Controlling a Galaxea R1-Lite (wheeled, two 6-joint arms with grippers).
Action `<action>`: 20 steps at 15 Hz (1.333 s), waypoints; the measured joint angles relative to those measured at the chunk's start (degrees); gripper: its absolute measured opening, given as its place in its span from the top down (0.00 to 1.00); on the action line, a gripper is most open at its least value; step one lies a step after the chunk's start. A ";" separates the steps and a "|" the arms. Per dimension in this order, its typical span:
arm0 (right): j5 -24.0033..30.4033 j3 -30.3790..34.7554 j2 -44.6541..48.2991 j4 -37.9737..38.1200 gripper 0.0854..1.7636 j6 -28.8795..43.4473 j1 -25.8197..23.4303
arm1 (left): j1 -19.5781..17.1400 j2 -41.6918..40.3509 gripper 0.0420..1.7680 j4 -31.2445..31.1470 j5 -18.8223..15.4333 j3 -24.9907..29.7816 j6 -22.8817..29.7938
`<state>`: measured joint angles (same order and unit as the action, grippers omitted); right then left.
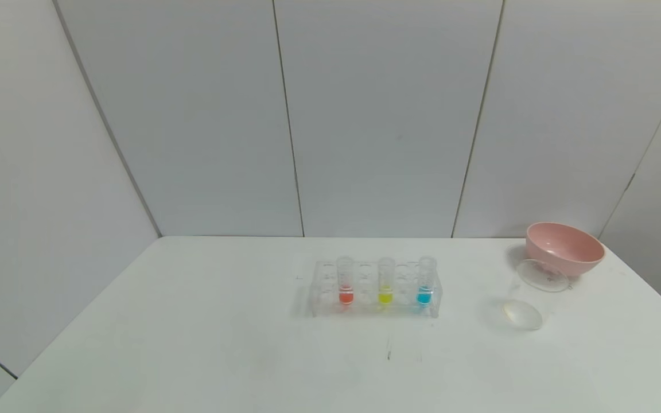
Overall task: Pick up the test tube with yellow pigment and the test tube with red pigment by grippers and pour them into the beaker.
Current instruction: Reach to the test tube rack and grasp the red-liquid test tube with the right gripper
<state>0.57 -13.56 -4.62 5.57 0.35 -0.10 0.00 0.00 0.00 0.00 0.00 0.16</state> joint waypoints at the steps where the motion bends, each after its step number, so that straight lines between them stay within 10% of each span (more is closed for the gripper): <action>1: -0.02 -4.35 -3.12 0.63 0.03 0.33 0.12 | 0.00 0.00 0.00 0.00 0.00 0.00 -0.02; 9: -0.67 -36.41 -43.40 -9.42 0.03 6.86 3.64 | 0.00 0.00 0.00 0.00 0.00 0.00 0.00; 20: -36.56 -34.78 -78.84 -42.94 0.03 13.41 51.69 | 0.00 0.00 0.00 0.00 0.00 0.00 0.00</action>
<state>-35.99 -48.34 -83.46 -37.36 13.76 51.59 0.00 0.00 0.00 0.00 0.00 0.16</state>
